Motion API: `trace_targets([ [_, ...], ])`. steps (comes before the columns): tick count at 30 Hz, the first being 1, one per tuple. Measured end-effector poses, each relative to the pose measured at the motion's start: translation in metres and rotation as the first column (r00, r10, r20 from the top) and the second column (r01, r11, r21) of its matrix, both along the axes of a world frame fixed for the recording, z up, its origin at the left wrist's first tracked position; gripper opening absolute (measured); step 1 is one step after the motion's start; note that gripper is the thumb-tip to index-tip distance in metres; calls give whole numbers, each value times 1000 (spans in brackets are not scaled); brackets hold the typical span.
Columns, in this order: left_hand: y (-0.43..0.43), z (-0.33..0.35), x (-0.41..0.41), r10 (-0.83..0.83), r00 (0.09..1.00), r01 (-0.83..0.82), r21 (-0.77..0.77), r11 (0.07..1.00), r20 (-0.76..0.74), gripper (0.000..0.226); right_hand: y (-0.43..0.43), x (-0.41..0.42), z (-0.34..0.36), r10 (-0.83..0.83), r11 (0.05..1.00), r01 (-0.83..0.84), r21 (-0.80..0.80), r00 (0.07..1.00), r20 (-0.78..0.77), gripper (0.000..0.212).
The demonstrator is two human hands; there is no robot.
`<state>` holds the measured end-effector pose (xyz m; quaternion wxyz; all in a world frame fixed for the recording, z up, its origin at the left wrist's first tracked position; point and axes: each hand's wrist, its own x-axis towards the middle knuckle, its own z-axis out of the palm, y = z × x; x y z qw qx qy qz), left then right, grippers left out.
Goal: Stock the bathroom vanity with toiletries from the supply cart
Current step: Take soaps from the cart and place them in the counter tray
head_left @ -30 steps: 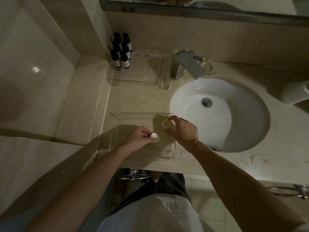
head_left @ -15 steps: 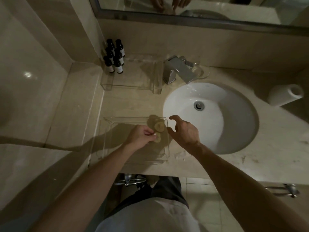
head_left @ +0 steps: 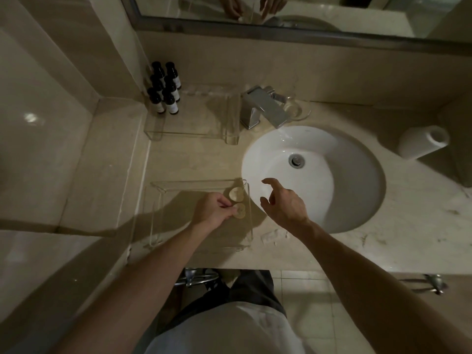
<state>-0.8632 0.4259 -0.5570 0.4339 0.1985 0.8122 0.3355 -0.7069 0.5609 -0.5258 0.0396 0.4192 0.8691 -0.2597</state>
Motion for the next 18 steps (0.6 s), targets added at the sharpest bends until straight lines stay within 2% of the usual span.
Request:
trace_targets([
  [6, -2, -1, -1, 34, 999, -34, 9, 999, 5, 22, -1, -2, -1, 15, 1000, -15, -6, 1000, 0, 48],
  [10, -6, 5, -5, 25, 999, -27, 40, 999, 45, 13, -3, -3, 2, 14, 1000, -14, -1, 1000, 1, 49],
  [16, -10, 26, -14, -7, 1000, 8, 74, 997, -21, 11, -11, 6, 15, -33, 999, 33, 14, 999, -19, 48],
  [18, -6, 34, -20, -29, 996, 38, 92, 995, -90, 9, -16, 14, 19, -82, 997, 83, 3, 996, -38, 48],
])
